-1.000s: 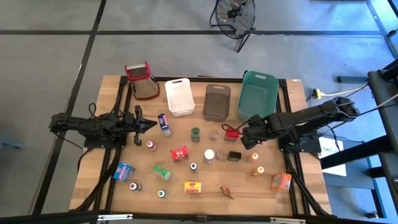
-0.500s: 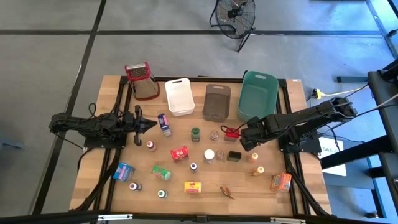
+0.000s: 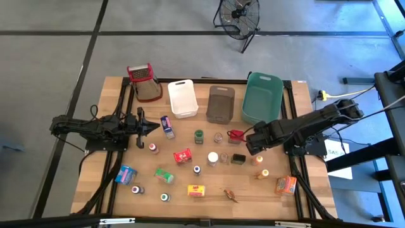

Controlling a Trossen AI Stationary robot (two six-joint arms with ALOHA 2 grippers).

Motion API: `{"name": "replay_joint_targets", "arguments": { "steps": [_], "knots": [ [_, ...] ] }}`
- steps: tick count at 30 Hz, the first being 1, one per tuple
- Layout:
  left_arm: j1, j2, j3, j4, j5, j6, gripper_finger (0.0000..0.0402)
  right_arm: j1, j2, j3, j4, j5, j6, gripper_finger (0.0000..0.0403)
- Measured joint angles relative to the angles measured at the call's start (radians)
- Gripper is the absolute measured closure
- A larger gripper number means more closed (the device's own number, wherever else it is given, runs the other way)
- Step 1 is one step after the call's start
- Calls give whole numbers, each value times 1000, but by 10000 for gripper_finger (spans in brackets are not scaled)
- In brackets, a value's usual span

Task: Pick & Place Kitchen Items
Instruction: Put the red food coloring into the white bin

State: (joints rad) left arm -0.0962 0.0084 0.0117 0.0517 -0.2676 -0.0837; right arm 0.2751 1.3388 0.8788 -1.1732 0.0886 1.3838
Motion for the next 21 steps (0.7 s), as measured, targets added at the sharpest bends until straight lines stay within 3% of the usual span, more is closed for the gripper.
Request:
{"name": "replay_joint_targets", "arguments": {
  "steps": [11,21],
  "knots": [
    [0,0,0,0,0,0,392,21,0,-89,123,18,23,146],
    [0,0,0,0,0,0,393,21,0,-150,204,129,10,146]
  ]
}}
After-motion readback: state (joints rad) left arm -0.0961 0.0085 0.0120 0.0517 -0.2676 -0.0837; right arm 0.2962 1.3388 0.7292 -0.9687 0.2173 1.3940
